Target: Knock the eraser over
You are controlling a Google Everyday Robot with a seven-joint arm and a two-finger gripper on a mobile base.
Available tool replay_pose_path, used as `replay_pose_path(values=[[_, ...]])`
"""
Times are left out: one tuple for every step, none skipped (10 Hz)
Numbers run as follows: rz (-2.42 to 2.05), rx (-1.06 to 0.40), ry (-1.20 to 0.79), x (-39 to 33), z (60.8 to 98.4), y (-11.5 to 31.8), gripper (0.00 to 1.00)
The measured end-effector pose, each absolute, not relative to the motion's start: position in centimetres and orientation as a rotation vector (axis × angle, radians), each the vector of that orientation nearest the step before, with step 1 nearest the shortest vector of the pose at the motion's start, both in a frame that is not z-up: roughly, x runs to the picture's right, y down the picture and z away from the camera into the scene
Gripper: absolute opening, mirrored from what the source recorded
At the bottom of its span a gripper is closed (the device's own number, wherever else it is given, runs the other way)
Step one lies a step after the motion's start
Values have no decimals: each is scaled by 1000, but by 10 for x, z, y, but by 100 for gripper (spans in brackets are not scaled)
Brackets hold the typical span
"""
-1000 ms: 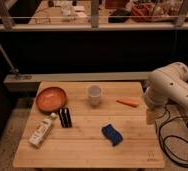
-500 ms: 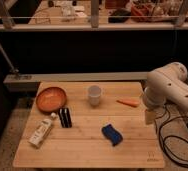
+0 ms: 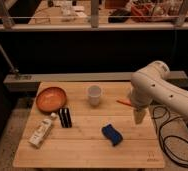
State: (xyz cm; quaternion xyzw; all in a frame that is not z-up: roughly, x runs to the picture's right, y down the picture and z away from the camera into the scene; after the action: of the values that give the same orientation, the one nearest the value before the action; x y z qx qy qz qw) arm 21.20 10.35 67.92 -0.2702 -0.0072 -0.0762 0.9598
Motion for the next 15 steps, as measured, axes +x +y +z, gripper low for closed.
replay_pose_path(values=[[-176, -545, -23, 203, 679, 104, 80], [-204, -541, -33, 191, 679, 105, 80], [-223, -538, -40, 181, 679, 105, 80], [-252, -533, -52, 168, 679, 106, 80], [-277, -529, -59, 162, 678, 108, 80], [-296, -526, -65, 157, 678, 110, 80], [-314, -520, -73, 150, 678, 111, 80], [-339, -514, -83, 139, 677, 112, 80], [-353, -510, -92, 130, 677, 114, 80], [-376, -505, -105, 119, 677, 115, 80], [-394, -502, -115, 113, 676, 117, 80], [-403, -499, -121, 110, 676, 118, 80], [-410, -497, -126, 108, 676, 118, 80], [-428, -493, -137, 99, 676, 118, 80], [-441, -491, -147, 87, 677, 119, 80]])
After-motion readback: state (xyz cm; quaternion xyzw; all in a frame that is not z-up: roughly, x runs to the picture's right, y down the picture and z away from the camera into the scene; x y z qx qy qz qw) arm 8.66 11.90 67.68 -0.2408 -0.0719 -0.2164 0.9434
